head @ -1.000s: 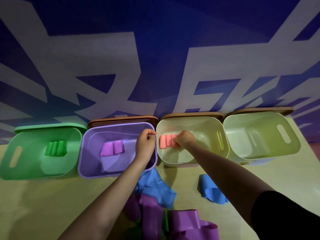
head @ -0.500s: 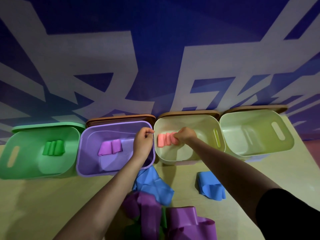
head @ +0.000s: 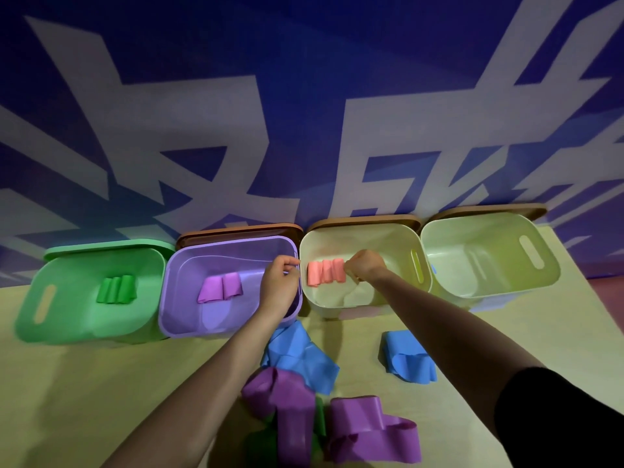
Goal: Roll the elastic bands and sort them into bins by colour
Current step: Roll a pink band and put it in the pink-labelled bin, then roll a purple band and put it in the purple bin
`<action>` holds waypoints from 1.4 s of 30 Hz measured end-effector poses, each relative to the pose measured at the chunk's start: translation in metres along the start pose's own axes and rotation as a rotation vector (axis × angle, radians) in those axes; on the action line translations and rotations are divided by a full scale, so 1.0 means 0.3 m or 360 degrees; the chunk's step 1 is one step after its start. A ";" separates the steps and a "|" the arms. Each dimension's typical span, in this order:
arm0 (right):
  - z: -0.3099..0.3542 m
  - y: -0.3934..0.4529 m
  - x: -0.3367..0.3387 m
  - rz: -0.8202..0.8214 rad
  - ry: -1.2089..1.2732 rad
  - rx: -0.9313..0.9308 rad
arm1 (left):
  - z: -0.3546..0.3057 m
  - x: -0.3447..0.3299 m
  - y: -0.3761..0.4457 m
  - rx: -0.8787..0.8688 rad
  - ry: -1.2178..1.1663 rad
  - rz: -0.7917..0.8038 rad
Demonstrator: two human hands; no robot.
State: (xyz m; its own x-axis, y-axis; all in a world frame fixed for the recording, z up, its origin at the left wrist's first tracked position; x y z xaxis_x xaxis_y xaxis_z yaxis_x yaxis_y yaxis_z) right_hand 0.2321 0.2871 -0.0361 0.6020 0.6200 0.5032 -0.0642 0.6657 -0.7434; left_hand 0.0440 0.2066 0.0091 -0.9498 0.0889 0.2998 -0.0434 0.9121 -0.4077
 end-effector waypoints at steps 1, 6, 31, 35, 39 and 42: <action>-0.001 -0.004 0.006 0.0005 0.0027 0.0040 | -0.006 0.000 -0.006 -0.0010 0.0009 0.0003; -0.017 -0.103 0.047 -0.0120 0.0236 0.0282 | -0.024 0.006 -0.062 -0.0081 0.0081 -0.0013; -0.501 -0.685 -0.547 0.0007 0.0134 0.0330 | 0.423 -0.223 -0.603 0.0033 0.0651 0.0657; -0.546 -0.664 -0.588 0.0031 0.0135 0.0257 | 0.404 -0.273 -0.603 0.0007 0.0641 0.0613; -0.576 -0.660 -0.621 0.0132 0.0201 0.0401 | 0.413 -0.316 -0.579 0.0002 0.0851 0.0719; -0.591 -0.643 -0.624 0.0119 0.0091 0.0411 | 0.440 -0.326 -0.566 0.0048 0.0954 0.0759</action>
State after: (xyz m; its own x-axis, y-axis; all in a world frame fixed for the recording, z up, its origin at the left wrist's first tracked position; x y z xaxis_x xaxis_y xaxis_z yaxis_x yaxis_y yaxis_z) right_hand 0.2729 -0.0309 -0.0650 0.6314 0.6518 0.4201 -0.3063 0.7074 -0.6370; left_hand 0.1035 -0.0098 -0.0647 -0.5379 0.6800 0.4983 0.3128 0.7099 -0.6310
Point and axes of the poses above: each hand's wrist, its own y-axis towards the middle knuckle, its own x-axis out of the back of the hand, z = x × y, the point moved 1 cm from there along y, towards the middle knuckle, and after that the axes turned 15 degrees about z, right-handed, at the moved point
